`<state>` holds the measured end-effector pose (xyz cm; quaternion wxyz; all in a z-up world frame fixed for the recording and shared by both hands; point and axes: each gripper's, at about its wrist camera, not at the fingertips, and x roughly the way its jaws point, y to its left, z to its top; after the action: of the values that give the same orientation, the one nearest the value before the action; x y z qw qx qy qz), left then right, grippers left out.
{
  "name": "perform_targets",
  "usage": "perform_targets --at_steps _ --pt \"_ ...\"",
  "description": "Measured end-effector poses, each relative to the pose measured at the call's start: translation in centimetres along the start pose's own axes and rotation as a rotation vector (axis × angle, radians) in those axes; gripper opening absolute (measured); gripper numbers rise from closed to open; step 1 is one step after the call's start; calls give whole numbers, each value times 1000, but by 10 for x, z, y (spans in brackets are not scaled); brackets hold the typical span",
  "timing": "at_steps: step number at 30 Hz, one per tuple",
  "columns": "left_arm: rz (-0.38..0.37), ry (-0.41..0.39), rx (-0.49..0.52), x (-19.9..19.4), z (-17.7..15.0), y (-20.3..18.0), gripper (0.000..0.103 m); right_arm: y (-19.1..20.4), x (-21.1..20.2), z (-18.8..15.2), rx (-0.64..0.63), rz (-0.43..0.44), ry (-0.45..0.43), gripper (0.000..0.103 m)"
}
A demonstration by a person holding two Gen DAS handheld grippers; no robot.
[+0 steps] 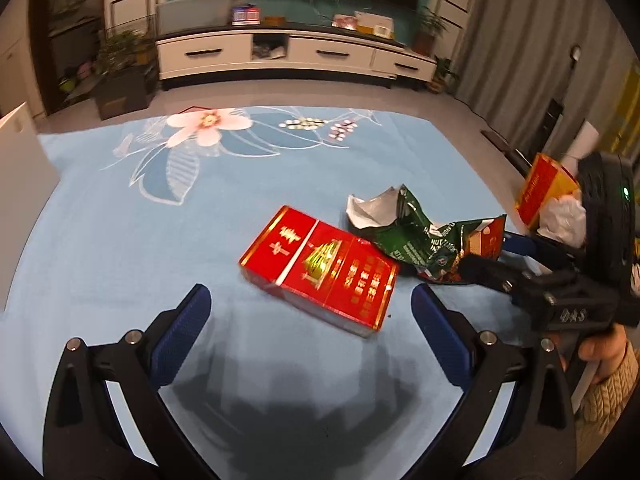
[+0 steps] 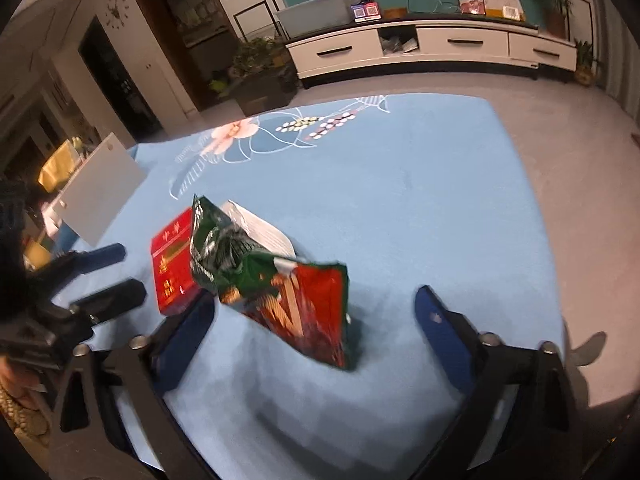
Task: Collect trash
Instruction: 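Grasp the red cigarette box with the left tool while the right tool grasps the green snack wrapper, then carry the red box and green wrapper over the black bin with both tools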
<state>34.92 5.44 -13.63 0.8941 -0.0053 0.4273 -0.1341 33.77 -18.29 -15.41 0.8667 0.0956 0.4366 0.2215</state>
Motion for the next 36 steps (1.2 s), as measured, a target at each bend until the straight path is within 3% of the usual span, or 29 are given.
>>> perform_targets --at_steps 1,3,6,14,23,27,36 --pt "-5 0 19 2 1 -1 100 0 0 0 2 8 4 55" --pt "-9 -6 60 6 3 -3 100 2 -2 -2 3 23 10 20" --pt "-30 -2 103 12 5 -4 100 -2 -12 -4 45 30 -11 10" --pt "-80 6 180 29 16 -6 100 -3 -50 -14 119 -17 -84 8" --pt "-27 37 257 46 11 -17 100 9 -72 -24 120 -30 -109 8" --pt "-32 56 248 50 4 -17 96 8 -78 -30 130 -40 -113 8" --pt "-17 20 176 24 -2 -21 95 7 -93 -50 176 -64 -119 8"
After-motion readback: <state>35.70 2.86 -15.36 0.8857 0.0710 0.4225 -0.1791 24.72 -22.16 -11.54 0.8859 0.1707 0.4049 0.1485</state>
